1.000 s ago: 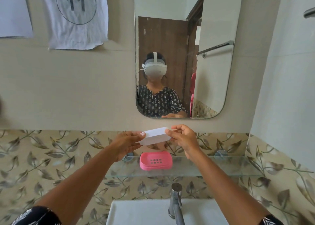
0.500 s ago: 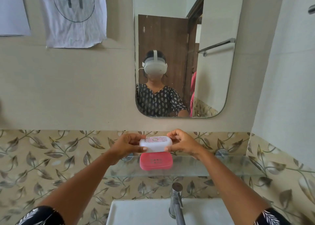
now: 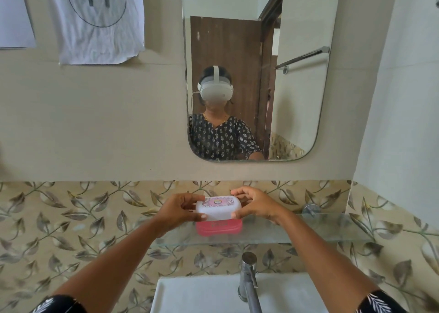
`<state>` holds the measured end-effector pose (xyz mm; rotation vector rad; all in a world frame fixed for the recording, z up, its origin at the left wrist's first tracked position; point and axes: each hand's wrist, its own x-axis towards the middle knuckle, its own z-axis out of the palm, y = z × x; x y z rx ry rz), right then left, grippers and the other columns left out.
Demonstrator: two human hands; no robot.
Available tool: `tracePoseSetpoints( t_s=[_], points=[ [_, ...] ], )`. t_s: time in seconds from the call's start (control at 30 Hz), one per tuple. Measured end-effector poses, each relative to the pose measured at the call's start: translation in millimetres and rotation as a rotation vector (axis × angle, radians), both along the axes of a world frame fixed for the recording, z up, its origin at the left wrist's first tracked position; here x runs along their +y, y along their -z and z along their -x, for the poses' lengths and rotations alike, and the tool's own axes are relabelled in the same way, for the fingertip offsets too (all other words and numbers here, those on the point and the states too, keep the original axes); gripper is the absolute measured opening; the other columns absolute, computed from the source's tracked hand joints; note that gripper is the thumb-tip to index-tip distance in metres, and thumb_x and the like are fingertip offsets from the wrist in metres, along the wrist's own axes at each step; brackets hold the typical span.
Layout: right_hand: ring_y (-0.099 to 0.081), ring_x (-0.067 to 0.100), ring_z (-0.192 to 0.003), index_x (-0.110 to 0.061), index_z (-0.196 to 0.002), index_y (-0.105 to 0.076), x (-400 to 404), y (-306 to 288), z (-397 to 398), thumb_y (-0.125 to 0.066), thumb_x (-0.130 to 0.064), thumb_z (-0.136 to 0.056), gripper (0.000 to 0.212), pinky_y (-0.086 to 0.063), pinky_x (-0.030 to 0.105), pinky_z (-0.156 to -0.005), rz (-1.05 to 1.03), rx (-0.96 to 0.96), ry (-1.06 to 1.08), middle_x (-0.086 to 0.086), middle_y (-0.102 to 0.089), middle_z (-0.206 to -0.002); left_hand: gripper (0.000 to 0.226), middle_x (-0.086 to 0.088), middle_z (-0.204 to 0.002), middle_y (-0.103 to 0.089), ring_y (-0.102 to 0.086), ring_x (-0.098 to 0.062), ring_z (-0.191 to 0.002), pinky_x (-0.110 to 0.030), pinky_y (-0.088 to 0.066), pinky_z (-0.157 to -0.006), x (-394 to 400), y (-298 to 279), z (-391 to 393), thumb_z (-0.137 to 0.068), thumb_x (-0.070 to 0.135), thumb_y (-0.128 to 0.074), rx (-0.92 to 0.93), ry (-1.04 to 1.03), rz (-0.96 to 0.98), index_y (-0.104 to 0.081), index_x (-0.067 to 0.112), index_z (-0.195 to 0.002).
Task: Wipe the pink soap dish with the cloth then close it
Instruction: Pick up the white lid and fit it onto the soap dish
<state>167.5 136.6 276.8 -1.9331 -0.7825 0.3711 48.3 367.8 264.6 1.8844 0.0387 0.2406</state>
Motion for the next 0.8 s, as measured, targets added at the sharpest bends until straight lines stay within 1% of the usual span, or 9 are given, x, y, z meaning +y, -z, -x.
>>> tracePoseSetpoints(
  t_s=[0.1,0.2,0.3,0.37,0.4,0.47,0.53,0.6,0.8],
  points=[
    [-0.059,0.012,-0.107,-0.018,-0.121,-0.057,1,3,1,-0.088,-0.01,-0.06,0.07,-0.05,0.024,-0.09,0.029,-0.006,-0.007,-0.002,-0.063,-0.115,0.056,-0.006,-0.108,-0.072,-0.067,-0.02,-0.101,-0.025,-0.057,-0.078,0,3,0,-0.063,0.003,-0.084,0.003,0.006,-0.025,-0.065,0.013,-0.115],
    [-0.058,0.008,-0.105,-0.016,-0.123,-0.056,1,5,2,-0.087,-0.009,-0.06,0.071,-0.048,0.018,-0.085,0.045,-0.001,-0.012,-0.003,-0.062,-0.116,0.062,-0.005,-0.111,-0.07,-0.066,-0.02,-0.103,-0.03,-0.058,-0.082,2,4,0,-0.057,0.012,-0.086,0.025,0.014,-0.051,-0.065,0.015,-0.115],
    [-0.058,0.008,-0.106,-0.017,-0.123,-0.056,-1,7,1,-0.088,-0.011,-0.059,0.073,-0.048,0.019,-0.086,0.054,-0.003,-0.013,-0.004,-0.061,-0.117,0.074,-0.002,-0.111,-0.07,-0.066,-0.018,-0.103,-0.035,-0.057,-0.087,2,6,0,-0.045,0.029,-0.089,0.033,0.015,-0.068,-0.066,0.017,-0.114],
    [-0.058,0.012,-0.108,-0.019,-0.122,-0.055,-2,9,0,-0.089,-0.011,-0.058,0.073,-0.05,0.023,-0.09,0.063,-0.003,-0.015,-0.002,-0.061,-0.118,0.08,0.0,-0.111,-0.071,-0.067,-0.016,-0.102,-0.034,-0.057,-0.087,1,8,0,-0.042,0.035,-0.09,0.032,0.02,-0.095,-0.067,0.017,-0.116],
    [-0.058,0.013,-0.109,-0.019,-0.122,-0.055,-2,10,-1,-0.089,-0.01,-0.057,0.073,-0.05,0.024,-0.09,0.07,-0.003,-0.02,-0.002,-0.061,-0.118,0.077,0.0,-0.111,-0.071,-0.067,-0.016,-0.102,-0.034,-0.057,-0.087,0,8,0,-0.044,0.032,-0.09,0.032,0.024,-0.108,-0.066,0.016,-0.116],
    [-0.057,0.013,-0.107,-0.019,-0.122,-0.054,-2,11,0,-0.089,-0.01,-0.057,0.074,-0.049,0.022,-0.086,0.081,-0.006,-0.024,-0.002,-0.06,-0.117,0.07,0.001,-0.112,-0.07,-0.067,-0.015,-0.102,-0.033,-0.057,-0.087,-2,10,-1,-0.052,0.023,-0.089,0.036,0.026,-0.133,-0.066,0.015,-0.117],
    [-0.057,0.012,-0.106,-0.019,-0.122,-0.055,-2,12,0,-0.089,-0.01,-0.057,0.074,-0.049,0.02,-0.083,0.077,-0.01,-0.022,-0.002,-0.061,-0.116,0.066,0.001,-0.112,-0.07,-0.067,-0.014,-0.101,-0.032,-0.057,-0.086,-2,10,-1,-0.056,0.019,-0.088,0.038,0.02,-0.151,-0.065,0.015,-0.118],
    [-0.058,0.012,-0.106,-0.02,-0.12,-0.055,-3,14,-1,-0.089,-0.01,-0.057,0.072,-0.049,0.02,-0.084,0.07,-0.012,-0.019,-0.002,-0.061,-0.115,0.063,0.001,-0.113,-0.069,-0.067,-0.014,-0.101,-0.031,-0.058,-0.085,-2,10,-1,-0.059,0.015,-0.087,0.042,0.014,-0.156,-0.065,0.015,-0.118],
    [-0.059,0.012,-0.104,-0.019,-0.121,-0.055,-3,17,-2,-0.088,-0.008,-0.056,0.074,-0.051,0.021,-0.083,0.07,-0.002,-0.019,-0.002,-0.062,-0.114,0.062,0.001,-0.112,-0.069,-0.067,-0.013,-0.1,-0.03,-0.058,-0.083,-3,10,-1,-0.062,0.011,-0.086,0.045,0.014,-0.15,-0.064,0.013,-0.12]
  ],
)
